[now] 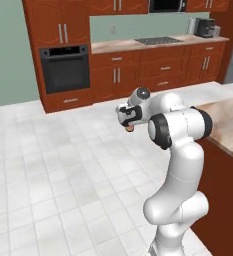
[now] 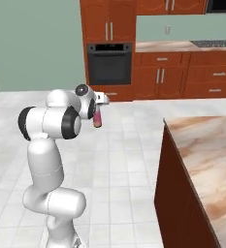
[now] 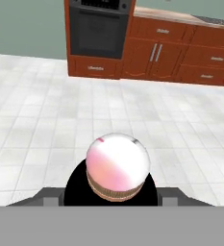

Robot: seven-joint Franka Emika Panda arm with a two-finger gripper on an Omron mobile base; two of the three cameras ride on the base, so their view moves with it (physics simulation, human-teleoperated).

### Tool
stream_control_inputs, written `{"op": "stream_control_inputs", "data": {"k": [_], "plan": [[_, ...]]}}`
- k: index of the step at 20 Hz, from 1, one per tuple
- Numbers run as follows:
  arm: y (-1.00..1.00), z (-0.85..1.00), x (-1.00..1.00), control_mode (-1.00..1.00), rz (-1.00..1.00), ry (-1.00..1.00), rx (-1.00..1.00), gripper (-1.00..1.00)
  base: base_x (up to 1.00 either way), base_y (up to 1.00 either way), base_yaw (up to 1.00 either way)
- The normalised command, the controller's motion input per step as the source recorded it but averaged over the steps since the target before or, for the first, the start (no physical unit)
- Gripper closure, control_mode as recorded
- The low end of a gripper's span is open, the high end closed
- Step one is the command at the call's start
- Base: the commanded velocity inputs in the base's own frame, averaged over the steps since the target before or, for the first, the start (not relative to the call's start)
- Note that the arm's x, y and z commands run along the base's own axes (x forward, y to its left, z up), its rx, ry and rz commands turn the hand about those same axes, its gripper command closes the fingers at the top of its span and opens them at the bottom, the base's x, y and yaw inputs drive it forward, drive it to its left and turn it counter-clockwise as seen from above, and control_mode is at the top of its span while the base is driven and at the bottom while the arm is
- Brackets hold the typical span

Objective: Place the large bottle from the dining counter next to the other large bottle outside the sink, and place the small bottle from the dining counter next to the other small bottle inside the sink.

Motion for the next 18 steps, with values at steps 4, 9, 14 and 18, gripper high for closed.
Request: {"op": "stream_control_inputs", "data": {"k": [4,9,14,18], "plan": [[0.0,0.0,0.0,1.0,0.0,0.0,0.0,1.0,0.59,0.39,-0.18],[0.0,0.0,0.0,1.0,0.0,0.0,0.0,1.0,0.59,0.39,-0.19],[0.0,0.0,0.0,1.0,0.0,0.0,0.0,1.0,0.57,0.41,-0.21],[0.0,0.0,0.0,1.0,0.0,0.0,0.0,1.0,0.54,0.42,-0.22]]}}
